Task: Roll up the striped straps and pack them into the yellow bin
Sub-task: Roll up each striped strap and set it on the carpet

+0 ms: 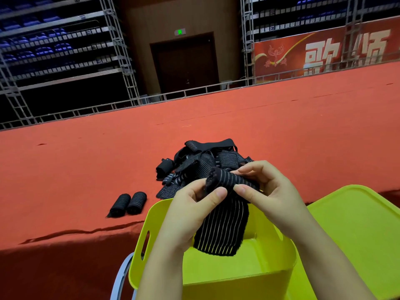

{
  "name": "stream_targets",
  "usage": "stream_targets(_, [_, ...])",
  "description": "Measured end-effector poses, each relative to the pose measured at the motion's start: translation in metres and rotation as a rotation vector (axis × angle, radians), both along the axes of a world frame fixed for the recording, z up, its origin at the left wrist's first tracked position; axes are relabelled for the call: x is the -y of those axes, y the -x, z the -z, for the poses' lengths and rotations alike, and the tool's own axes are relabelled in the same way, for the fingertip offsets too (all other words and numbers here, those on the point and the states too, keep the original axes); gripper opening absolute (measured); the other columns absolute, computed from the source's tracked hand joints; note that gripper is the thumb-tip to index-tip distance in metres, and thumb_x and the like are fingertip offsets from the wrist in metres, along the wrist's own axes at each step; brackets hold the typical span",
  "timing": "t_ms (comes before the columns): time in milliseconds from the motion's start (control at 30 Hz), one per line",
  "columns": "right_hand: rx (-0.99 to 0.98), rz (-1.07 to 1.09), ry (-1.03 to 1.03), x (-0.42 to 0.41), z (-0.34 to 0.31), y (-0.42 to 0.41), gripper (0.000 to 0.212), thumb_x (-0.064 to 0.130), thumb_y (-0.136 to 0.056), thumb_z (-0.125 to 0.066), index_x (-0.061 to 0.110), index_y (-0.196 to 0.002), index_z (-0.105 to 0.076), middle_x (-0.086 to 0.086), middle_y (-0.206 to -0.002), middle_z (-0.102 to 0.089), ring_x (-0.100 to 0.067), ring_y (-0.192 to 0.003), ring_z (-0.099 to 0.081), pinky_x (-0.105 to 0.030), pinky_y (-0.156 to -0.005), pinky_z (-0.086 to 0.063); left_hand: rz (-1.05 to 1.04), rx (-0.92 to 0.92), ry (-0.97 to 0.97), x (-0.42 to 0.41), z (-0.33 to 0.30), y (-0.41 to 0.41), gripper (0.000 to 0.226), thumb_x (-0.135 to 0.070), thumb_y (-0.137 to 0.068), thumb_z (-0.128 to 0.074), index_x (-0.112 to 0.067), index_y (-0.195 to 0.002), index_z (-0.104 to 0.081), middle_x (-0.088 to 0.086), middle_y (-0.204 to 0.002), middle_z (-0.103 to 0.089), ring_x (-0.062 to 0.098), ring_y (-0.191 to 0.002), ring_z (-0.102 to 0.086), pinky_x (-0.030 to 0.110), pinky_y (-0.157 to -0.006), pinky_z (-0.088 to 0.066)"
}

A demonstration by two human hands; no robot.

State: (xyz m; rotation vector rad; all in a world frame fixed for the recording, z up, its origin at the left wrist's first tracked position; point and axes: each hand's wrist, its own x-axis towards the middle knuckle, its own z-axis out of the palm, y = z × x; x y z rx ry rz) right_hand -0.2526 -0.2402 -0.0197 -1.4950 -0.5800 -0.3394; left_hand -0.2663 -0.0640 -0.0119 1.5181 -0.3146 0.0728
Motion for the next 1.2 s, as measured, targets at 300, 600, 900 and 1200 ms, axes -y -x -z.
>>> stream_targets(300, [0.087, 0.048, 0.069, -0.001, 0.003, -0.001, 0.023, 0.037, -0.064, -0.075, 0.036, -0.086, -0.066, 0.011, -0.109, -0.067, -0.007, -0.110, -0.060, -0.021, -0.093, -0.046, -0.033, 0.013, 0.013, 0.002, -0.005, 0.003, 0.033, -0.028, -0.080, -0.073, -0.012, -0.109, -0.069, 0.005, -0.103, -0.074, 0.019, -0.098, -0.068, 0.030, -0.084, -0.054])
stream_targets(600, [-0.263, -0.200, -0.145, 0.004, 0.006, -0.001, 0.073, 0.064, -0.054, -0.080, 0.030, -0.117, -0.063, 0.002, -0.104, -0.071, -0.012, -0.098, -0.067, -0.029, -0.077, -0.056, 0.031, 0.030, 0.060, -0.006, 0.000, -0.001, 0.057, -0.028, -0.069, -0.069, -0.013, -0.123, -0.063, 0.008, -0.118, -0.069, 0.023, -0.112, -0.064, 0.040, -0.084, -0.053])
stream_targets(900, [-0.201, -0.115, -0.127, 0.005, 0.007, -0.002, 0.040, 0.020, -0.080, -0.071, 0.023, -0.119, -0.061, 0.003, -0.111, -0.069, -0.011, -0.104, -0.064, -0.027, -0.083, -0.051, 0.048, -0.034, 0.004, -0.008, 0.003, 0.000, 0.045, -0.021, -0.079, -0.067, -0.018, -0.124, -0.061, 0.005, -0.116, -0.070, 0.023, -0.114, -0.064, 0.043, -0.090, -0.054])
stream_targets(1200, [-0.242, -0.079, -0.004, 0.001, 0.006, -0.001, 0.058, 0.040, -0.086, -0.063, 0.033, -0.140, -0.043, 0.015, -0.133, -0.057, 0.001, -0.121, -0.052, -0.032, -0.105, -0.042, -0.075, -0.013, -0.006, 0.002, 0.001, 0.000, 0.039, -0.004, -0.087, -0.066, -0.027, -0.118, -0.063, -0.007, -0.108, -0.073, 0.006, -0.101, -0.067, 0.043, -0.093, -0.052])
